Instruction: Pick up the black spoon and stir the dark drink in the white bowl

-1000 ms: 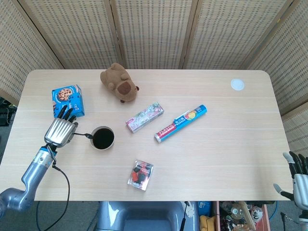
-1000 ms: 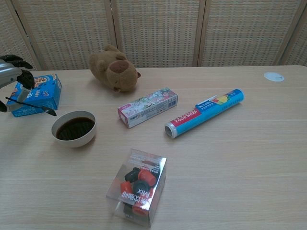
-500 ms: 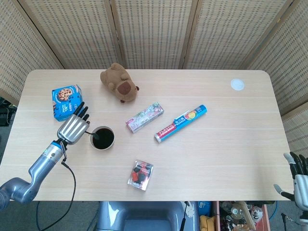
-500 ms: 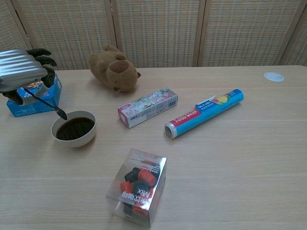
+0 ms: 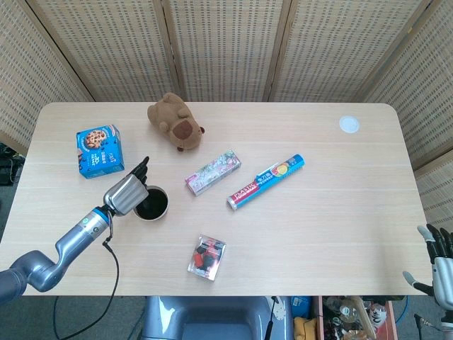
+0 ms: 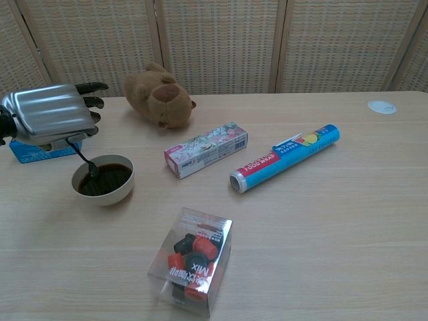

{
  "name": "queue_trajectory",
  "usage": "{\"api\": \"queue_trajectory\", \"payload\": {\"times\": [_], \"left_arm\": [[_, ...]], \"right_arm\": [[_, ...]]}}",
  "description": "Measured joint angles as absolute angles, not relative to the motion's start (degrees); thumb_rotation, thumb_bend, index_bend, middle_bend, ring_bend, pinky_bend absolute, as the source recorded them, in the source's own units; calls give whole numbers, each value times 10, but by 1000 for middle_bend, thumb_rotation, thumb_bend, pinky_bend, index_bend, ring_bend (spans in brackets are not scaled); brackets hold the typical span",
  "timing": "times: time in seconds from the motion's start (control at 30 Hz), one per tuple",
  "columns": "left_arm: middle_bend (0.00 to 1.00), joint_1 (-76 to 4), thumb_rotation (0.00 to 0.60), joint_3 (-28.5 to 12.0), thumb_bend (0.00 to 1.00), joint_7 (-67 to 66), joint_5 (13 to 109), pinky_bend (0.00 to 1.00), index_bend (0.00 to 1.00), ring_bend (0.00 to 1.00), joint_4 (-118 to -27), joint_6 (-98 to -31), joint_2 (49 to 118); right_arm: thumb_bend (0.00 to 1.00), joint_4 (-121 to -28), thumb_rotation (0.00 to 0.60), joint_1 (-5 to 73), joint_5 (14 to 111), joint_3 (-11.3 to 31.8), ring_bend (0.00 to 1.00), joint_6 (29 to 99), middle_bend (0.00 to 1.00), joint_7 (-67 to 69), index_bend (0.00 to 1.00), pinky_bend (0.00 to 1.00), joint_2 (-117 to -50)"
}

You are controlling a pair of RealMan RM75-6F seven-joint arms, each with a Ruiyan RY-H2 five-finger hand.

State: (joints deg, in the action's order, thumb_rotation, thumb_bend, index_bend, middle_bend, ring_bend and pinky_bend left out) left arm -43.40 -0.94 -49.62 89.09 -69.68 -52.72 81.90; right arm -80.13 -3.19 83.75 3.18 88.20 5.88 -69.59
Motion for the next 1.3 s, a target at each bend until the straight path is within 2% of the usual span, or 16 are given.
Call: {"api": "queue_trajectory", "payload": {"times": [0.4,0.77,1.03,1.3], "left_arm": [[443,-455,600,-7,382,-562,901,0,720,191,-662,-518,886],[442,-469,600,-25,382,-574,881,0,722,191,-625,-513,919],[442,-466,600,-25,382,-574,865,0,724,191,-618,-513,911],[437,-448,600,-10,382,-568,861,0,730,190,-653,-524,872]], "right_arm": [[212,-786,600,-37,833,32,28,883,170,76,142,100,-699],[212,-775,600,-43,827,33,28,883,170,88,141,100,-702],[212,-772,600,-44,827,33,27,883,170,90,142,100,-703],[212,-769,600,-43,828,34,28,881,170,93,141,100,-704]]}}
